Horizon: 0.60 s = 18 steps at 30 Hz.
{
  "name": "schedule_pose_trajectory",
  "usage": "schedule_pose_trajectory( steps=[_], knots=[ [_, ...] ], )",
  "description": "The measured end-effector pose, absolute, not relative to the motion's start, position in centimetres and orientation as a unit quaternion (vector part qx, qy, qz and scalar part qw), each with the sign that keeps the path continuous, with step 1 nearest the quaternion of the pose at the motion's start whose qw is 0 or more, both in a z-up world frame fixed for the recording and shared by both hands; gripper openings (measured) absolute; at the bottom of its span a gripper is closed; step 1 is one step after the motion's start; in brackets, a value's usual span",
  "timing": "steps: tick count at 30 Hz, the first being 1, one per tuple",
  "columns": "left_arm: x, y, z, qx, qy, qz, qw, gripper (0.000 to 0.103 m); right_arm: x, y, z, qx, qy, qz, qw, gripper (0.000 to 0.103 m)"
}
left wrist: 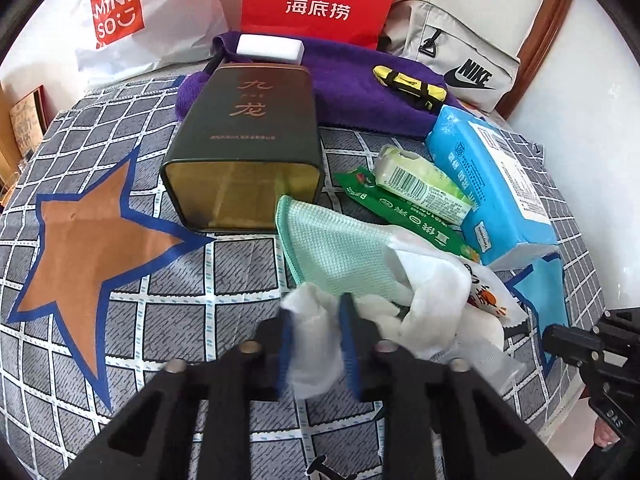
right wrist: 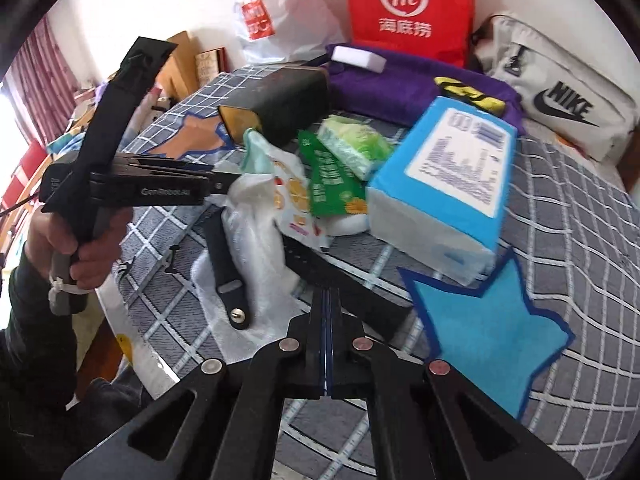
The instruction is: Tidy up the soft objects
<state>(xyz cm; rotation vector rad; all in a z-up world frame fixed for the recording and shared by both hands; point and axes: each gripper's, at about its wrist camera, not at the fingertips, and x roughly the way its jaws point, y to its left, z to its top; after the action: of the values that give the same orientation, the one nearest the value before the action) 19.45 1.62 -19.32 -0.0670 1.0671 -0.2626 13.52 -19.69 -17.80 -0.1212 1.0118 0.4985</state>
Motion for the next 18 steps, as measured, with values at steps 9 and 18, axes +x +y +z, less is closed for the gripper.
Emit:
schedule_pose_trajectory(
  steps=[9, 18],
  knots=[
    [17.4, 7.0, -17.9, -0.055, 0.495, -0.06, 0.865, 0.011, 15.5, -19.3, -19.6, -0.089, 0.466, 0.264, 0.84, 0.019],
    [16.6, 10.4, -18.6, -0.089, 0.507, -0.03, 0.857, 0.011, 15.9, -15.4, -21.5, -0.194, 0.451, 0.296, 0.819, 0.045]
  ],
)
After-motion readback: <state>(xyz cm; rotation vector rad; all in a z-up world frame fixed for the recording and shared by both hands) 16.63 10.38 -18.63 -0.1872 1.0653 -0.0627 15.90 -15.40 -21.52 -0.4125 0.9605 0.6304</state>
